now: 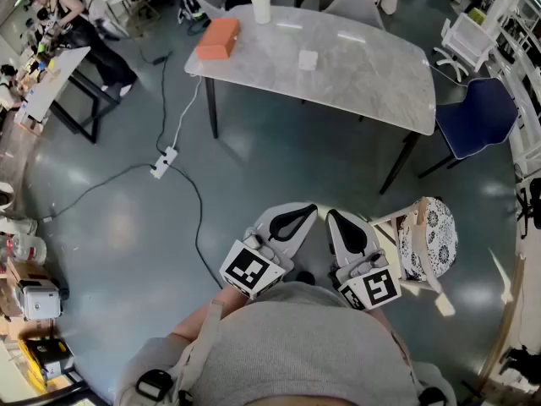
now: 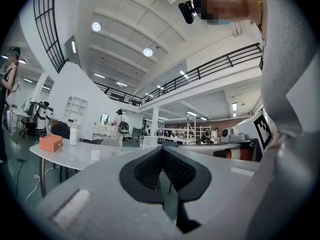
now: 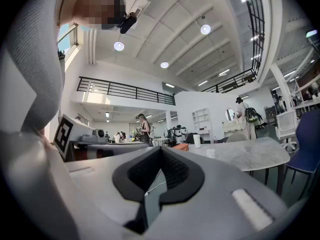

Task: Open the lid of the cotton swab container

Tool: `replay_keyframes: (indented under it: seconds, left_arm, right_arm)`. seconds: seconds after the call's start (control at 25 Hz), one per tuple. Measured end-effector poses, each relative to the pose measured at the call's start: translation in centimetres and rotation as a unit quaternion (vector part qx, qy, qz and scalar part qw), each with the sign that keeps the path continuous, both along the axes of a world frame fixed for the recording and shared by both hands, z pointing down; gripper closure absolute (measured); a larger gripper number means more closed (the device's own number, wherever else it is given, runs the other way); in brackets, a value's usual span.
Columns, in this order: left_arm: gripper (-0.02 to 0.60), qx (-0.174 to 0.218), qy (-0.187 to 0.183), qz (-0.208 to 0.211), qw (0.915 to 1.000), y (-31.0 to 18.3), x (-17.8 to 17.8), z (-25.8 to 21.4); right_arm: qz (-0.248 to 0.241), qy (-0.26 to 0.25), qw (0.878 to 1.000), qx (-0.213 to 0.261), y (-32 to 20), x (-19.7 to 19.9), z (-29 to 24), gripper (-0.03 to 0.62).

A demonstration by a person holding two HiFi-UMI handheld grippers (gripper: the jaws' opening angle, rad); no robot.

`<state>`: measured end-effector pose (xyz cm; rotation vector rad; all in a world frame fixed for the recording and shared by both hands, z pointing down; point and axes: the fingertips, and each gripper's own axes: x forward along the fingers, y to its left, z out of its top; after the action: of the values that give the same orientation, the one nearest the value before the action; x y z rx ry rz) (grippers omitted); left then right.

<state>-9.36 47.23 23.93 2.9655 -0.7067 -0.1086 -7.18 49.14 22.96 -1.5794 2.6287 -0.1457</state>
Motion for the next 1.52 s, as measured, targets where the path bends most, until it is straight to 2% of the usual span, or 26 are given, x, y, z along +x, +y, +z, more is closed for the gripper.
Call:
replay_keyframes:
  seconds: [0.48,0.92,1.2,1.4,1.52]
  left_arm:
    - [0.583,0.005,0.002,0.005,1.0000,0.1,-1.3,0.2]
    - [0.583,-0.014,0.011,0.010,0.9998,-0.4,-4.0,0.5]
    - [0.583,-0.020,0.009,0.028,0.9994,-1.1,-6.1,1.2]
    - [0.583,-0.002,0.015,0.042,0.9990,-0.8,-7.2,0.4]
    - [0.583,-0.011,0.013,0.042,0.9990,-1.0,-7.5,0.9]
  right_arm:
    - [0.003,0.003,1.000,0.002,0.2,-1.4,0.3,0.595]
    - [0.027,-0.018,0.999,0.001,-0.4,-3.5,0.6,0.595]
    - [0.048,-0.026,0.999,-0.007,-0.5,-5.8,1.6,0.595]
    - [0.060,-0.028,0.998,-0.006,-0.5,-6.8,1.8,0.595]
    - [0.061,-0.024,0.998,-0.004,-0.2,-7.3,1.7,0.595]
